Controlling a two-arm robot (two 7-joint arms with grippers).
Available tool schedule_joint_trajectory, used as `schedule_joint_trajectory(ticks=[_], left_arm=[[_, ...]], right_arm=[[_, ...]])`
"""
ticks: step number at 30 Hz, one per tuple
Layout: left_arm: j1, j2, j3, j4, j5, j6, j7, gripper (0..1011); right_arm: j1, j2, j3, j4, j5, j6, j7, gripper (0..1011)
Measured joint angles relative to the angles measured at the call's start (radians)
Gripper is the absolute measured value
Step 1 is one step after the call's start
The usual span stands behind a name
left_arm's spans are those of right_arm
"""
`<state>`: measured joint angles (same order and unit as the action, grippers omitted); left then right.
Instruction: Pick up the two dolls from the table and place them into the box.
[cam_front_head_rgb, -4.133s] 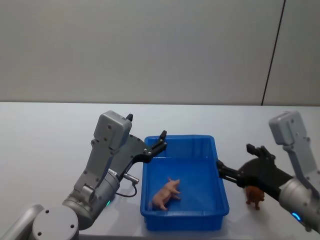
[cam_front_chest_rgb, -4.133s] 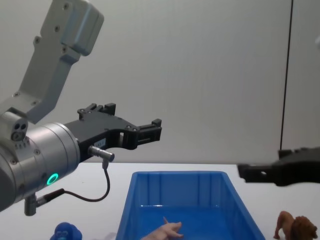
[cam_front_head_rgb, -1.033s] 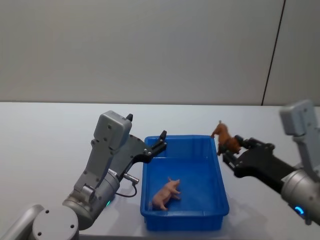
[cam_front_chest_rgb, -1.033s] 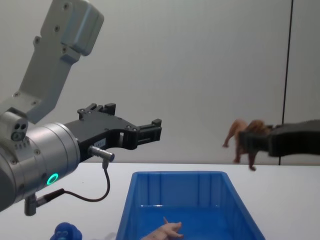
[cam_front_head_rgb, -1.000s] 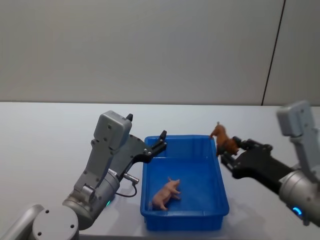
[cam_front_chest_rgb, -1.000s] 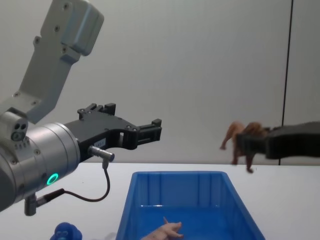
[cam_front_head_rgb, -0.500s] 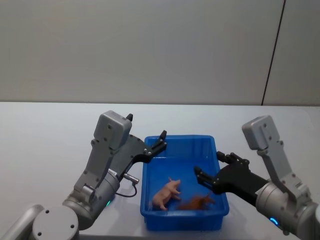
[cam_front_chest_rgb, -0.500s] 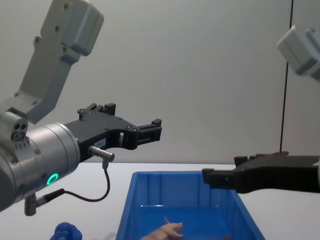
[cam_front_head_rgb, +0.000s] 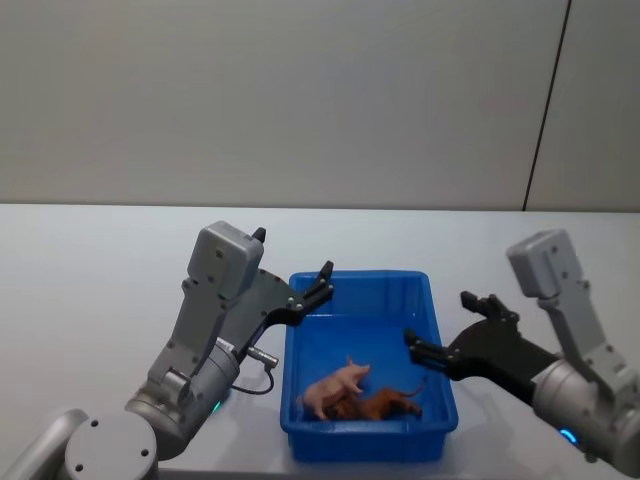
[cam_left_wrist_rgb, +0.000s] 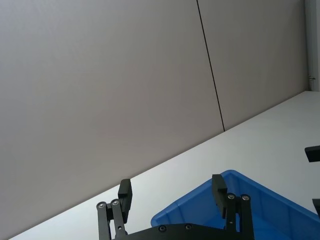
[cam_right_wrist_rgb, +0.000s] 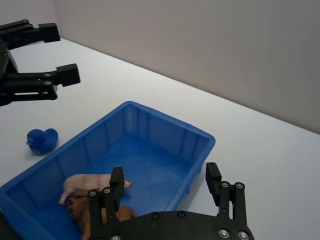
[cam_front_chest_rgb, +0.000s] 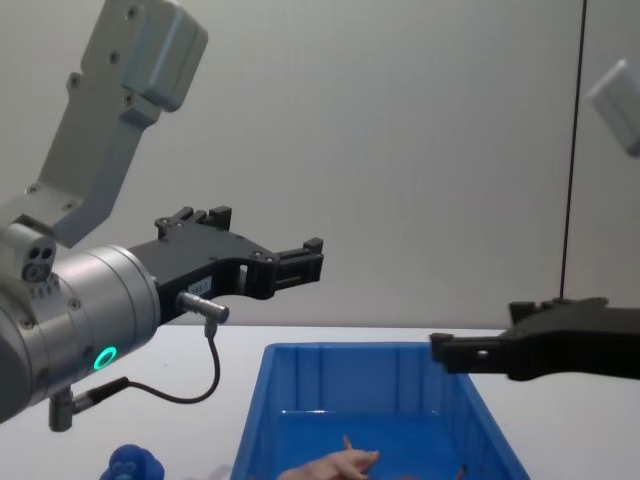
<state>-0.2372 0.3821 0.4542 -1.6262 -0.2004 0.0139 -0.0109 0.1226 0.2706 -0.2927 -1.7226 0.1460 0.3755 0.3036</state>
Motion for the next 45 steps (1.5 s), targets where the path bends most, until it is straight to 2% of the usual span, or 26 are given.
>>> schedule_joint_trajectory(ticks=[10, 19, 26, 32, 35, 45], left_arm=[[0.0, 0.0, 0.0, 0.0, 0.0, 0.0, 0.0, 1002], [0.007, 0.002, 0.0, -0.005, 0.001, 0.0, 0.009, 1002], [0.032, 0.015, -0.003, -0.034, -0.005, 0.026, 0.049, 1002], [0.067, 0.034, -0.008, -0.075, -0.033, 0.079, 0.101, 1002], [0.097, 0.051, -0.014, -0.098, -0.061, 0.107, 0.138, 1002], [0.154, 0.09, -0.032, -0.11, -0.139, 0.113, 0.175, 1002]], right_arm=[[-0.015, 0.053, 0.039, 0.028, 0.017, -0.074, 0.017, 1001], [-0.021, 0.075, 0.055, 0.041, 0.023, -0.103, 0.024, 1001], [-0.024, 0.085, 0.062, 0.047, 0.025, -0.116, 0.026, 1001], [-0.025, 0.09, 0.066, 0.05, 0.027, -0.123, 0.028, 1001], [-0.026, 0.092, 0.067, 0.051, 0.027, -0.126, 0.028, 1001], [-0.027, 0.096, 0.07, 0.053, 0.028, -0.13, 0.03, 1001]])
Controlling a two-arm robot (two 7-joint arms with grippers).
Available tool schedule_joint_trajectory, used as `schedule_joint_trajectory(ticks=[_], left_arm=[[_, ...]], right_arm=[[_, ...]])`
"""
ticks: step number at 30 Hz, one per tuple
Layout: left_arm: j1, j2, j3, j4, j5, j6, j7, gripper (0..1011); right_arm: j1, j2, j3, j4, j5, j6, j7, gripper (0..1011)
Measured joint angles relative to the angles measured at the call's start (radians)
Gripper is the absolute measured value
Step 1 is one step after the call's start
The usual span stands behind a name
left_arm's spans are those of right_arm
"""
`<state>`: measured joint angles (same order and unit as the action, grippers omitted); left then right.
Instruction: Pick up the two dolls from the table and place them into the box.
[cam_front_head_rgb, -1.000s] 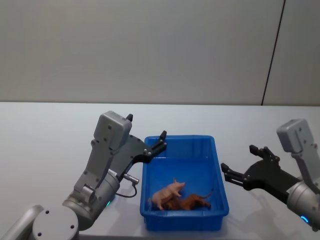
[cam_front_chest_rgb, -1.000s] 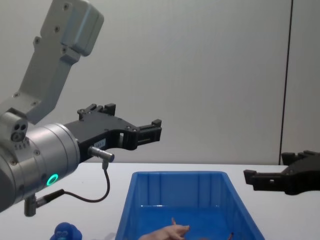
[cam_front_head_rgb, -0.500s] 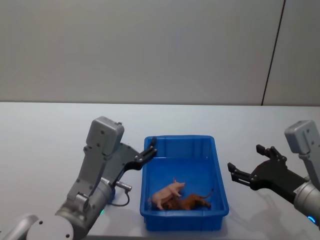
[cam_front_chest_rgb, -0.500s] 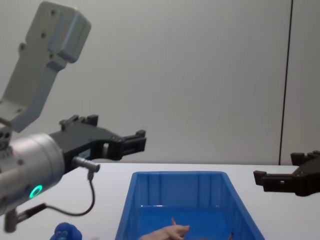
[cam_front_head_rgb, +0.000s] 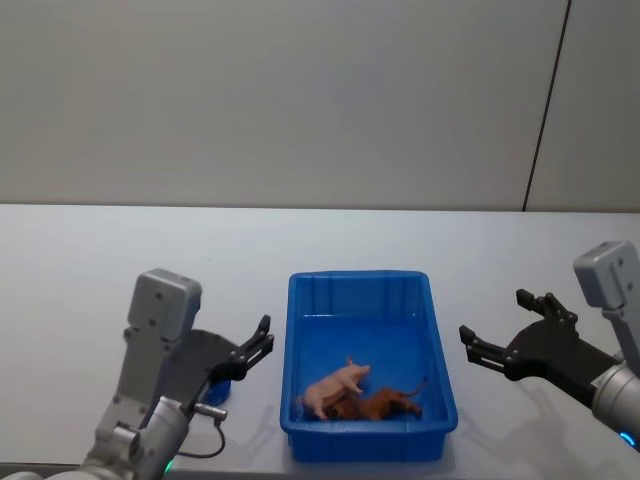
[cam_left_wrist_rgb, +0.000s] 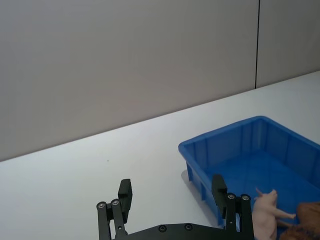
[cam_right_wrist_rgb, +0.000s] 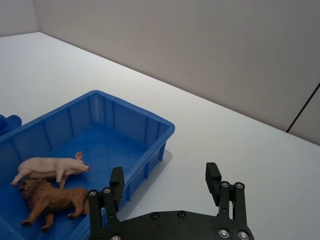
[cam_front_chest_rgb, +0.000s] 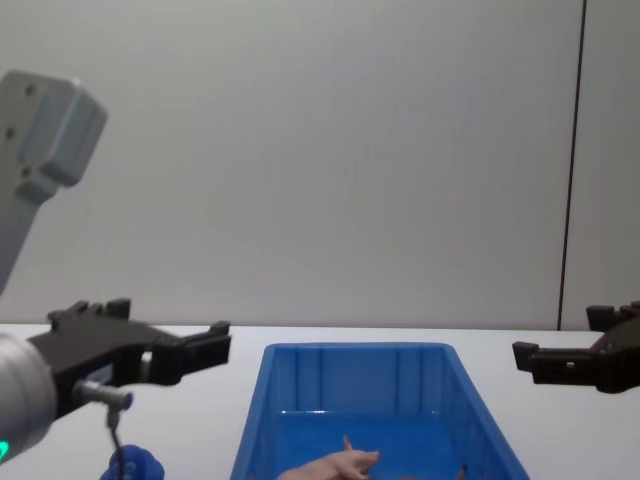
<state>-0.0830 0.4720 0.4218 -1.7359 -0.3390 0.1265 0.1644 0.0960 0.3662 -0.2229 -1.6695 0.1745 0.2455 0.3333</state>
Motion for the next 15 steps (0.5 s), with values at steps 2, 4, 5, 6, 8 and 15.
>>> schedule_joint_trajectory(ticks=[2, 4, 5, 6, 8, 15], left_arm=[[0.008, 0.009, -0.006, 0.003, -0.018, 0.0, -0.001, 1002], [0.014, 0.017, -0.012, 0.008, -0.033, 0.001, -0.009, 1002], [0.016, 0.021, -0.014, 0.011, -0.037, 0.002, -0.013, 1002], [0.018, 0.024, -0.016, 0.013, -0.043, 0.005, -0.019, 1002], [0.021, 0.032, -0.023, 0.022, -0.054, 0.011, -0.033, 1002], [0.015, 0.046, -0.04, 0.057, -0.078, 0.039, -0.097, 1002]], right_arm=[[0.0, 0.0, 0.0, 0.0, 0.0, 0.0, 0.0, 1001], [0.0, 0.001, 0.0, 0.0, 0.0, -0.001, 0.0, 1001], [0.0, 0.001, 0.0, 0.001, 0.0, -0.001, 0.0, 1001], [-0.001, 0.001, 0.001, 0.001, 0.0, -0.001, 0.0, 1001], [-0.001, 0.001, 0.001, 0.001, 0.0, -0.002, 0.0, 1001], [-0.001, 0.002, 0.002, 0.002, 0.0, -0.002, 0.0, 1001]])
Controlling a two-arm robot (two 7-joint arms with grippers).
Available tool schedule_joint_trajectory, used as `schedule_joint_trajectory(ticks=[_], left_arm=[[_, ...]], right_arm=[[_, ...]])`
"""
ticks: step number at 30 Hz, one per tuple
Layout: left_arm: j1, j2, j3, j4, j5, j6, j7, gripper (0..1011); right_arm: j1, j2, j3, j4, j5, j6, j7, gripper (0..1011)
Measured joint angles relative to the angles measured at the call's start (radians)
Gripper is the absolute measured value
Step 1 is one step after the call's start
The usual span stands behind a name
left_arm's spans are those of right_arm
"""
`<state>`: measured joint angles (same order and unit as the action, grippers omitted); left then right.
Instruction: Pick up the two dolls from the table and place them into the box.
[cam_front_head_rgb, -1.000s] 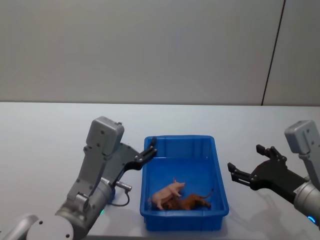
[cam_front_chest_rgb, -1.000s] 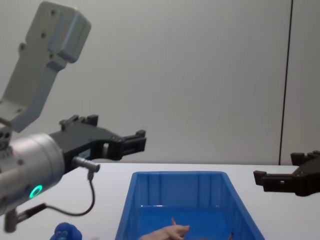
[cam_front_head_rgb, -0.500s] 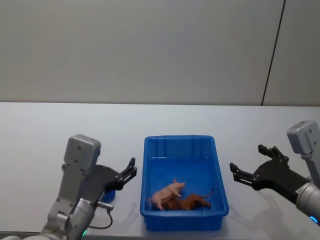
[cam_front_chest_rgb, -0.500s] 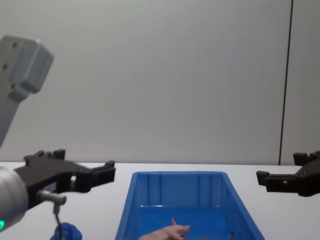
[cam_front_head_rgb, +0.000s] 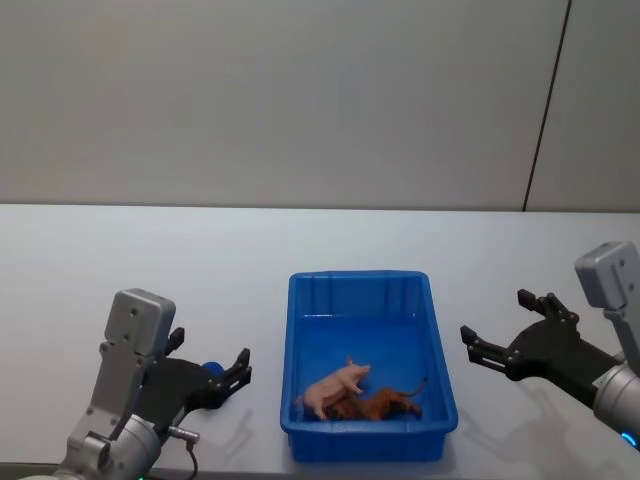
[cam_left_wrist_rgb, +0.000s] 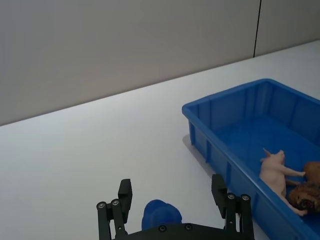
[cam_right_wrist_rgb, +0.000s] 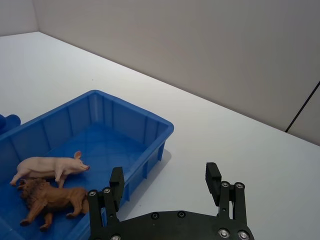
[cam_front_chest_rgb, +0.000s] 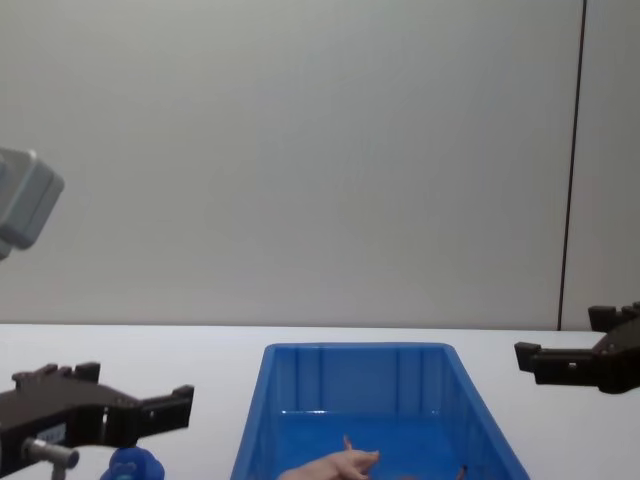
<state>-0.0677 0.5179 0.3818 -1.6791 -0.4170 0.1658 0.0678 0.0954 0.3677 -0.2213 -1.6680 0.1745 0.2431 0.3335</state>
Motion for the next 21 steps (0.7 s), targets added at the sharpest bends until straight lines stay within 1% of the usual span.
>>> schedule_joint_trajectory(ticks=[5, 8, 10, 12, 14, 17, 18, 21], left_arm=[[-0.017, 0.003, -0.01, 0.039, -0.009, 0.028, -0.061, 1002], [-0.028, 0.002, -0.014, 0.059, -0.012, 0.039, -0.087, 1002], [-0.041, -0.001, -0.017, 0.087, -0.013, 0.054, -0.124, 1002], [-0.046, -0.002, -0.018, 0.093, -0.013, 0.057, -0.132, 1002], [-0.06, -0.006, -0.02, 0.124, -0.014, 0.066, -0.164, 1002], [-0.07, -0.01, -0.022, 0.145, -0.014, 0.072, -0.188, 1002], [-0.078, -0.014, -0.023, 0.162, -0.014, 0.075, -0.205, 1002], [-0.093, -0.019, -0.024, 0.19, -0.011, 0.081, -0.227, 1002]], right_arm=[[0.0, 0.0, 0.0, 0.0, 0.0, -0.001, 0.0, 1001], [0.0, 0.001, 0.0, 0.0, 0.0, -0.001, 0.0, 1001], [0.0, 0.001, 0.0, 0.0, 0.0, -0.001, 0.0, 1001], [0.0, 0.001, 0.0, 0.0, 0.0, -0.001, 0.0, 1001], [0.0, 0.001, 0.0, 0.0, 0.0, -0.001, 0.0, 1001], [0.0, 0.001, 0.0, 0.0, 0.0, -0.001, 0.0, 1001], [0.0, 0.001, 0.0, 0.0, 0.0, -0.001, 0.0, 1001], [0.0, 0.001, 0.0, 0.0, 0.0, -0.001, 0.0, 1001]])
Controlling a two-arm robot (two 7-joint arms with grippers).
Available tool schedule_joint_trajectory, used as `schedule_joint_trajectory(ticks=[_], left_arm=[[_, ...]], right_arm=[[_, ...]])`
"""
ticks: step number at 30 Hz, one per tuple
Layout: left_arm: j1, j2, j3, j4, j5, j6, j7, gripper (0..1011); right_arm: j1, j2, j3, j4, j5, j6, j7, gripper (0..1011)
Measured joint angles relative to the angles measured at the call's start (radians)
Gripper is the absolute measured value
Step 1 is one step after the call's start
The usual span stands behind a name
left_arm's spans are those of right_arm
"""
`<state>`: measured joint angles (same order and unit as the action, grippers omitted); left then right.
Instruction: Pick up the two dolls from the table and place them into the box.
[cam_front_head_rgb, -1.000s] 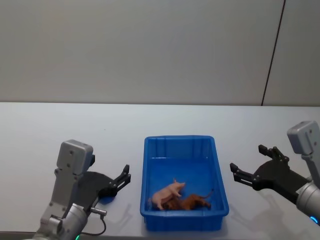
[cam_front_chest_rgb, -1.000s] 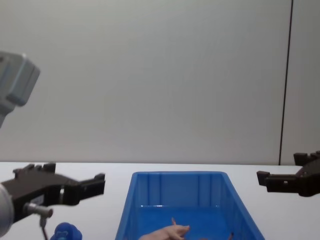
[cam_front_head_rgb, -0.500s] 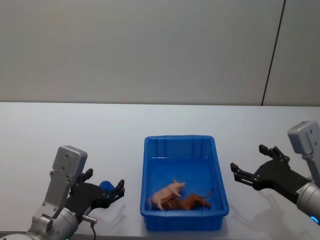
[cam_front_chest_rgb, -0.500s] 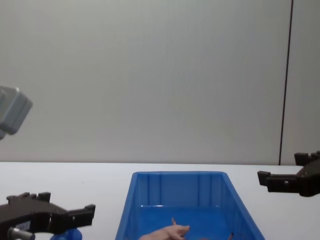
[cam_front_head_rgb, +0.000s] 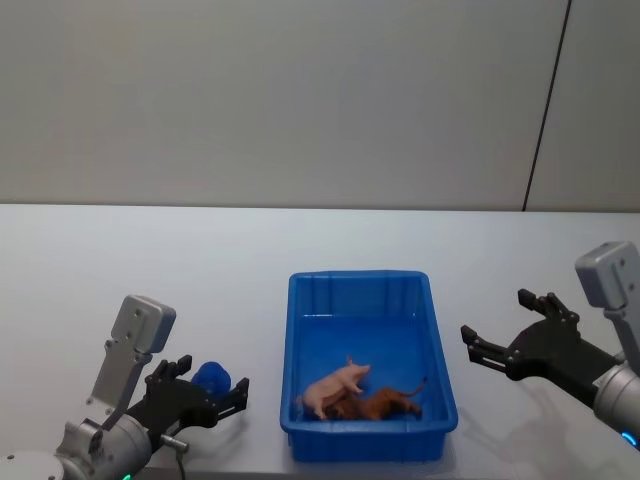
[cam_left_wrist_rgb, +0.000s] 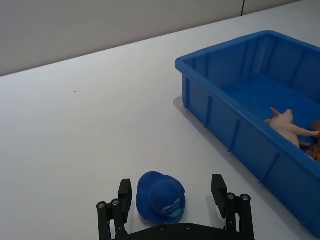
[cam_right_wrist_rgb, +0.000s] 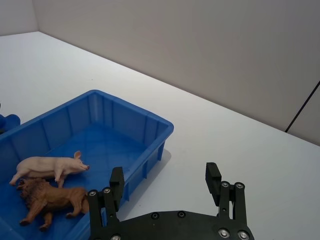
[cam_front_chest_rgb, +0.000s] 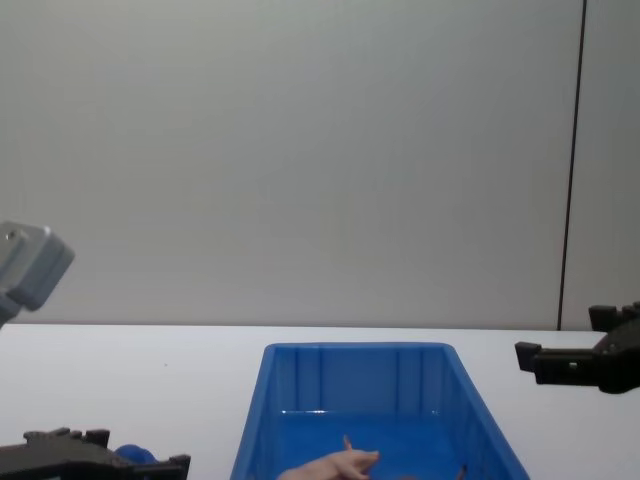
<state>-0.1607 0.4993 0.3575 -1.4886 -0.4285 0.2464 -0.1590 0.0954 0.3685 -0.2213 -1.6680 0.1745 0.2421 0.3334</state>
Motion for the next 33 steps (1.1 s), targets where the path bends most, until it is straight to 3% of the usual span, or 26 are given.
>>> schedule_joint_trajectory(ticks=[13, 20, 28, 33], left_arm=[[-0.038, -0.012, -0.008, 0.074, 0.019, 0.024, -0.053, 1002], [-0.055, -0.017, -0.012, 0.101, 0.031, 0.032, -0.07, 861], [-0.069, -0.023, -0.015, 0.121, 0.043, 0.031, -0.079, 592], [-0.072, -0.022, -0.018, 0.117, 0.049, 0.03, -0.079, 547]], right_arm=[[0.0, 0.0, 0.0, 0.0, 0.0, 0.0, 0.0, 1001], [0.0, 0.0, 0.0, 0.0, 0.0, 0.0, 0.0, 1001], [0.0, 0.0, 0.0, 0.0, 0.0, 0.0, 0.0, 1001], [0.0, 0.0, 0.0, 0.0, 0.0, 0.0, 0.0, 1001]])
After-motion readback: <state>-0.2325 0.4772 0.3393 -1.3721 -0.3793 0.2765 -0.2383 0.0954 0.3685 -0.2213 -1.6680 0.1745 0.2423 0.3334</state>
